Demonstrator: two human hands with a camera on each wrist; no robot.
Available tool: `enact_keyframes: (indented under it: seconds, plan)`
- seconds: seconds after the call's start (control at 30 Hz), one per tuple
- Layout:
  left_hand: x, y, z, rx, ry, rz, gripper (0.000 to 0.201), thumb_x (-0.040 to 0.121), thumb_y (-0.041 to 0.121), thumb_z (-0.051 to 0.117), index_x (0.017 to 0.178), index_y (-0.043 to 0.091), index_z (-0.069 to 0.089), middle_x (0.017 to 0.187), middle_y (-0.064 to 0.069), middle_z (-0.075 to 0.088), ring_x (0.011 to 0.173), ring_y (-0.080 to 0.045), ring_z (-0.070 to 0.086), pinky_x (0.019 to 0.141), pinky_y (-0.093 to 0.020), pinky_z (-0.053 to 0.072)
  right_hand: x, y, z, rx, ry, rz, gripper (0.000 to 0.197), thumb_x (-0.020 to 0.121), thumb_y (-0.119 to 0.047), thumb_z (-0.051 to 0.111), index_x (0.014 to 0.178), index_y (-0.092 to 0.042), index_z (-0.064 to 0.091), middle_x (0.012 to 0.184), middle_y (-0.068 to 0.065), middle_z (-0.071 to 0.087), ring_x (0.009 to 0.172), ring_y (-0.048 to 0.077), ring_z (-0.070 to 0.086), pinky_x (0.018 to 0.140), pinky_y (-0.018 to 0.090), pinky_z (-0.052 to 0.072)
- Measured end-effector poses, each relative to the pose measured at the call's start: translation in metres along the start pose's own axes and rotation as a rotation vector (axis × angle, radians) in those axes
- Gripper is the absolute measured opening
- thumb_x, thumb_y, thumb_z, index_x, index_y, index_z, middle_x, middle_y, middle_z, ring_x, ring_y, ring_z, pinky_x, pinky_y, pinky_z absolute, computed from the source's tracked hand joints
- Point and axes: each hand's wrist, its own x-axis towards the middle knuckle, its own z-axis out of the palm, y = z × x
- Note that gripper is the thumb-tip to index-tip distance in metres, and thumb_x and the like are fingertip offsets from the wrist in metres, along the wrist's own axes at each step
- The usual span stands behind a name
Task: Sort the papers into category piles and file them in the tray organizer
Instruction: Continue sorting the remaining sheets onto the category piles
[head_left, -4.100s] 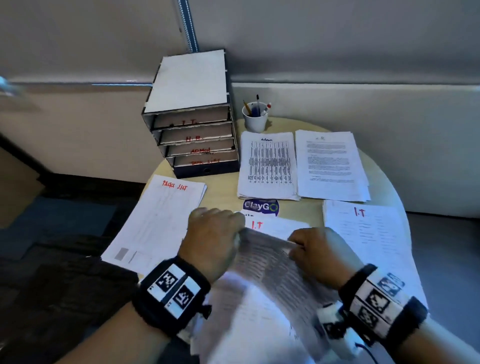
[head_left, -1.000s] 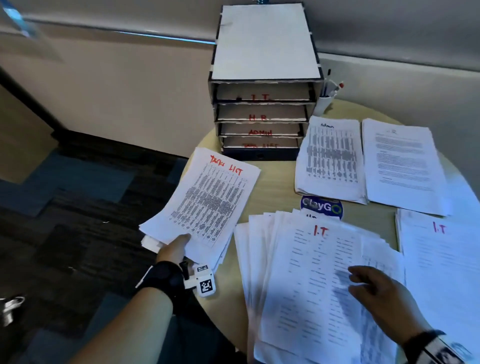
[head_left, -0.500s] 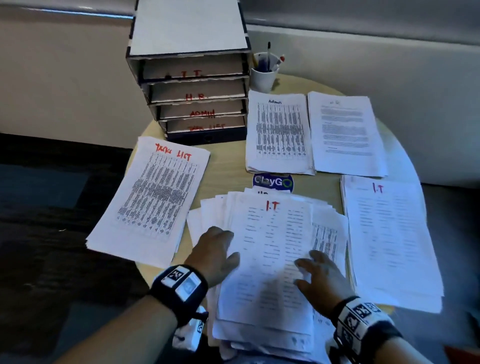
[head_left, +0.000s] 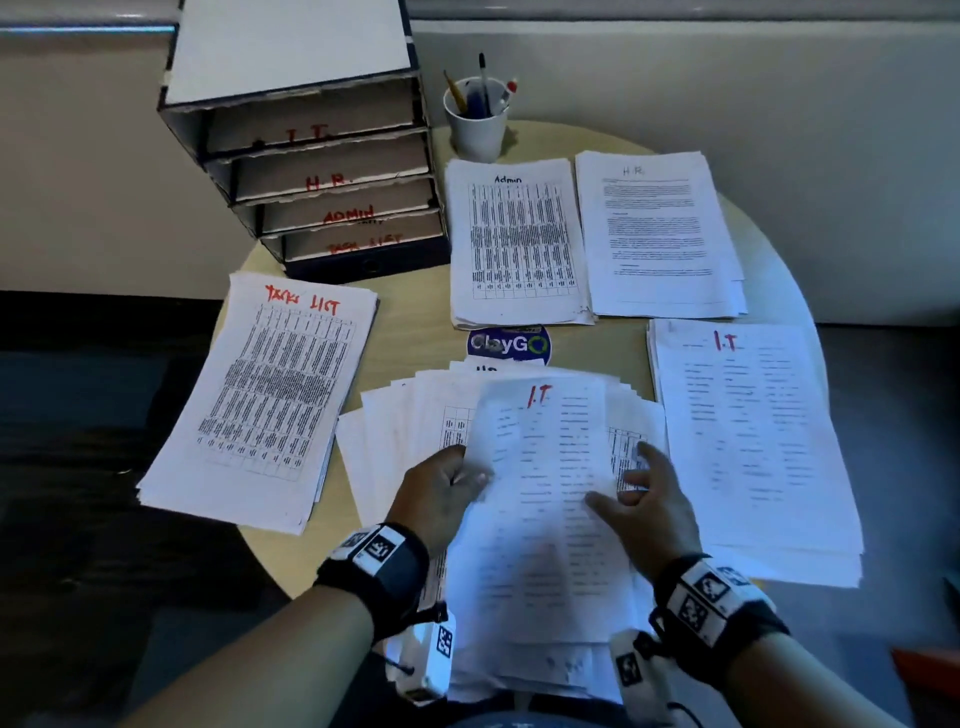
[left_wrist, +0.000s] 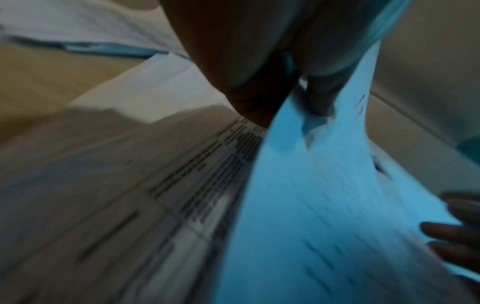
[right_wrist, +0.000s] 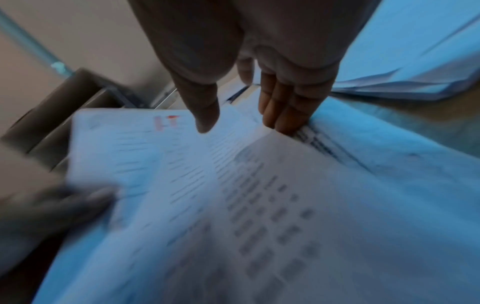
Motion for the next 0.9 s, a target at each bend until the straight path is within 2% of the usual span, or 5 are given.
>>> enact_keyframes:
  seconds: [0.3,0.4,0.53,0.73,0.9]
  plan:
    - [-0.008,-0.005,-0.011,0.002,-0.319,-0.055,0.026,0.079,0.014,0.054,0.1,0.02,0.068,0.107,-0.011,0.071,0.092,-0.027,0.067,0.082,-0.043,0.057,0.011,0.015,-0.022,0.24,-0.111,-0.03,0.015,0.076,-0.005,0.079,0.083,-0.016,0.071,0.075,-0.004,0.074,0.08,0.024,0.071,0.057,0.017,0.05]
    - [0.007,-0.001,-0.022,0.173,-0.082,-0.005,0.036,0.084,-0.001,0.052,0.108,0.023,0.065,0.12,0.002,0.056,0.11,-0.016,0.056,0.085,-0.008,0.043,0.006,0.019,-0.029,0.314,-0.152,-0.068,0.018,0.074,0.006,0.076,0.068,-0.009,0.068,0.059,-0.004,0.07,0.066,0.016,0.068,0.054,0.014,0.047]
    - [0.04,0.003,-0.026,0.586,0.114,-0.006,0.027,0.078,0.037,0.068,0.083,0.02,0.047,0.096,-0.007,0.051,0.102,-0.031,0.051,0.075,-0.031,0.042,0.005,0.033,-0.029,0.326,-0.265,-0.125,0.02,0.073,0.019,0.069,0.074,-0.001,0.072,0.08,0.011,0.074,0.08,0.026,0.067,0.068,0.024,0.052]
    - [0.052,0.016,-0.012,0.501,0.114,-0.247,0.064,0.077,0.035,0.076,0.127,0.014,0.041,0.117,-0.01,0.053,0.104,-0.034,0.059,0.079,-0.037,0.05,0.008,0.034,-0.017,0.327,-0.287,-0.112,0.019,0.072,0.024,0.067,0.072,0.005,0.067,0.093,0.004,0.076,0.094,0.024,0.07,0.078,0.023,0.055]
    - [0.041,0.004,-0.012,0.28,0.178,-0.074,0.013,0.093,0.026,0.06,0.095,0.016,0.052,0.086,-0.006,0.063,0.082,-0.033,0.059,0.069,-0.034,0.047,0.009,0.032,-0.018,0.36,-0.264,-0.103,0.026,0.071,0.022,0.069,0.067,-0.003,0.07,0.097,0.006,0.076,0.098,0.027,0.069,0.088,0.04,0.052]
